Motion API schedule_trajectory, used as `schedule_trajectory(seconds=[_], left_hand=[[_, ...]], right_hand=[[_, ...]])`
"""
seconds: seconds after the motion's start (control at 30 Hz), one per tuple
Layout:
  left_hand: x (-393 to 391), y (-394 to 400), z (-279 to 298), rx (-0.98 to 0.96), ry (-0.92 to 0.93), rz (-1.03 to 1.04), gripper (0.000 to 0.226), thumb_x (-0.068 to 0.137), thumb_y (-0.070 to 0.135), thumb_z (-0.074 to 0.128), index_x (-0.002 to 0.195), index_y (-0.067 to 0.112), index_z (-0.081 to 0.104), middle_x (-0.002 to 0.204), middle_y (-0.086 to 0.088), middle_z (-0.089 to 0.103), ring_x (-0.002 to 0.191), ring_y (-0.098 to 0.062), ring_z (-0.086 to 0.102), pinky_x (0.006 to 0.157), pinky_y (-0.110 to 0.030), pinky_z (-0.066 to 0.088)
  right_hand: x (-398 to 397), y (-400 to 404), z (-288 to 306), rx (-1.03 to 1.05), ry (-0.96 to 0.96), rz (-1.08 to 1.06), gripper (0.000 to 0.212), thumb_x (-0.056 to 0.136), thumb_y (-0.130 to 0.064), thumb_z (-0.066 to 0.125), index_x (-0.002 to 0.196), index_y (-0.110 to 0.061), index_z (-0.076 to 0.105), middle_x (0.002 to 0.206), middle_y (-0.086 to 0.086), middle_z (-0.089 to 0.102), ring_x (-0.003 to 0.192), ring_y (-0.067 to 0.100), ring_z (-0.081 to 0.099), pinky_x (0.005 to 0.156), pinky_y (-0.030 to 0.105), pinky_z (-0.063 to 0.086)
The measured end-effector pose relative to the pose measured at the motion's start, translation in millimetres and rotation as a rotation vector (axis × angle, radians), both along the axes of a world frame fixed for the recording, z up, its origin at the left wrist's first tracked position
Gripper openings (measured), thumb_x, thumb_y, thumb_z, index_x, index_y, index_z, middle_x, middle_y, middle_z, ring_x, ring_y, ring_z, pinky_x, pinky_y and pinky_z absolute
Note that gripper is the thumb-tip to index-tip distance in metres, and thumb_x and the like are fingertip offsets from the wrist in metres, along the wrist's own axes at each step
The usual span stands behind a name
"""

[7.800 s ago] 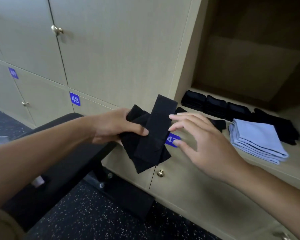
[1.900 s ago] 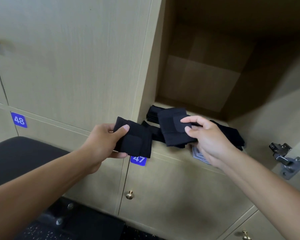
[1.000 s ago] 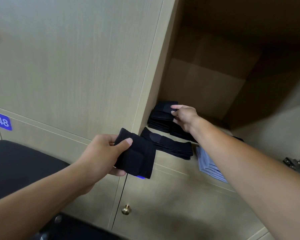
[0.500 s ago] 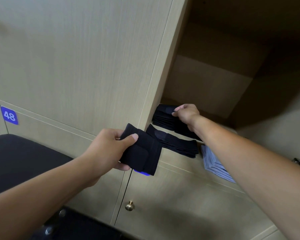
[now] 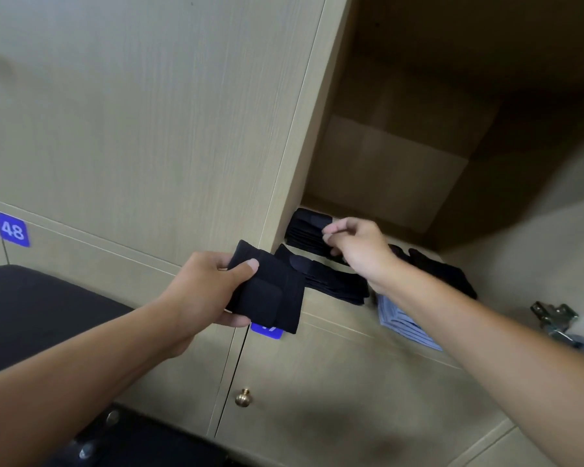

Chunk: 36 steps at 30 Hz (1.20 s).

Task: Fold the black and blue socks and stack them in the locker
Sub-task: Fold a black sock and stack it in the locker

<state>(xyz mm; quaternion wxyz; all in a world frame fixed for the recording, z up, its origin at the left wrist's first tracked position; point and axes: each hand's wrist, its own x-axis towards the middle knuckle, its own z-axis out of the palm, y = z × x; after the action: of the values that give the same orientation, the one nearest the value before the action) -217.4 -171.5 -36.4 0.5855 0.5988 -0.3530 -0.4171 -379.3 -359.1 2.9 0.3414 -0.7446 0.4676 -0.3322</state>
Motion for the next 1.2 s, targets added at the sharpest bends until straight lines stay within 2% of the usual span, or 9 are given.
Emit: schedule_trajectory(seconds=[0.27, 0.43, 0.57, 0.67, 0.8, 0.9, 0.97, 1.03, 1.2], left_hand=[[-13.4, 3.0, 7.1, 0.007, 0.105, -0.001, 0.026, 0.102, 0.027, 0.060, 0.110, 0.005, 0.072, 0.107, -0.015, 0.075, 0.093, -0.026, 0.073, 0.057, -0.025, 0.060], [-20.3, 3.6, 9.7, -0.036, 0.198, -0.010, 0.027, 0.103, 0.028, 0.058, 0.112, 0.006, 0.070, 0.104, -0.012, 0.077, 0.081, -0.018, 0.076, 0.061, -0.022, 0.059], [-25.7, 4.0, 11.8, -0.072, 0.270, -0.033, 0.026, 0.103, 0.027, 0.057, 0.114, 0.007, 0.070, 0.103, -0.011, 0.078, 0.082, -0.016, 0.077, 0.066, -0.023, 0.061], [-27.9, 5.4, 12.4, -0.072, 0.241, -0.064, 0.026, 0.104, 0.028, 0.057, 0.115, 0.009, 0.070, 0.101, -0.008, 0.079, 0.087, -0.017, 0.077, 0.067, -0.025, 0.062], [-26.9, 7.3, 10.7, -0.054, 0.091, -0.080, 0.022, 0.101, 0.026, 0.062, 0.116, 0.014, 0.071, 0.107, -0.010, 0.077, 0.096, -0.025, 0.075, 0.066, -0.031, 0.063], [-25.4, 8.2, 9.6, -0.048, 0.000, -0.097, 0.015, 0.098, 0.021, 0.067, 0.109, 0.016, 0.074, 0.094, -0.008, 0.078, 0.079, -0.021, 0.073, 0.063, -0.029, 0.061], [-24.8, 8.7, 9.9, -0.028, -0.061, -0.114, 0.013, 0.096, 0.023, 0.068, 0.090, 0.015, 0.074, 0.082, -0.005, 0.075, 0.071, -0.017, 0.070, 0.064, -0.027, 0.059], [-24.6, 8.2, 9.8, -0.018, -0.096, -0.111, 0.026, 0.096, 0.024, 0.069, 0.072, 0.013, 0.067, 0.074, -0.007, 0.071, 0.066, -0.016, 0.068, 0.063, -0.026, 0.059], [-27.3, 7.1, 10.4, -0.022, -0.006, -0.066, 0.021, 0.095, 0.022, 0.070, 0.083, 0.004, 0.070, 0.086, -0.017, 0.074, 0.065, -0.019, 0.069, 0.058, -0.022, 0.057]], right_hand=[[-39.0, 95.6, -13.4, 0.204, -0.046, 0.144, 0.014, 0.097, -0.027, 0.065, 0.106, -0.016, 0.068, 0.096, 0.002, 0.077, 0.079, 0.010, 0.068, 0.076, 0.025, 0.054], [-45.5, 107.8, -19.4, 0.345, -0.097, 0.170, 0.036, 0.091, -0.027, 0.075, 0.122, -0.017, 0.059, 0.100, 0.006, 0.075, 0.090, 0.018, 0.074, 0.090, 0.032, 0.059], [-46.1, 108.7, -23.1, 0.482, -0.192, 0.141, 0.041, 0.090, -0.020, 0.077, 0.124, -0.016, 0.055, 0.114, 0.010, 0.070, 0.099, 0.024, 0.074, 0.091, 0.035, 0.059], [-44.6, 106.4, -23.0, 0.563, -0.303, 0.174, 0.038, 0.092, -0.010, 0.072, 0.127, -0.008, 0.056, 0.121, 0.017, 0.069, 0.092, 0.022, 0.075, 0.082, 0.029, 0.058], [-43.5, 104.8, -21.3, 0.531, -0.355, 0.162, 0.029, 0.095, -0.006, 0.068, 0.123, -0.006, 0.061, 0.104, 0.010, 0.076, 0.077, 0.015, 0.072, 0.080, 0.028, 0.058], [-44.4, 103.3, -19.6, 0.521, -0.418, 0.116, 0.025, 0.094, -0.007, 0.069, 0.118, -0.010, 0.062, 0.093, 0.005, 0.075, 0.072, 0.014, 0.067, 0.080, 0.028, 0.058], [-45.8, 101.0, -17.5, 0.503, -0.451, 0.101, 0.031, 0.093, -0.009, 0.071, 0.123, -0.009, 0.061, 0.100, 0.008, 0.075, 0.076, 0.014, 0.068, 0.079, 0.028, 0.058], [-46.6, 99.4, -15.8, 0.488, -0.487, 0.103, 0.033, 0.093, -0.009, 0.071, 0.124, -0.009, 0.061, 0.109, 0.011, 0.075, 0.081, 0.015, 0.071, 0.082, 0.029, 0.058], [-45.6, 102.0, -15.9, 0.447, -0.522, 0.109, 0.036, 0.093, -0.014, 0.072, 0.125, -0.015, 0.055, 0.108, 0.010, 0.076, 0.093, 0.020, 0.075, 0.091, 0.036, 0.059]])
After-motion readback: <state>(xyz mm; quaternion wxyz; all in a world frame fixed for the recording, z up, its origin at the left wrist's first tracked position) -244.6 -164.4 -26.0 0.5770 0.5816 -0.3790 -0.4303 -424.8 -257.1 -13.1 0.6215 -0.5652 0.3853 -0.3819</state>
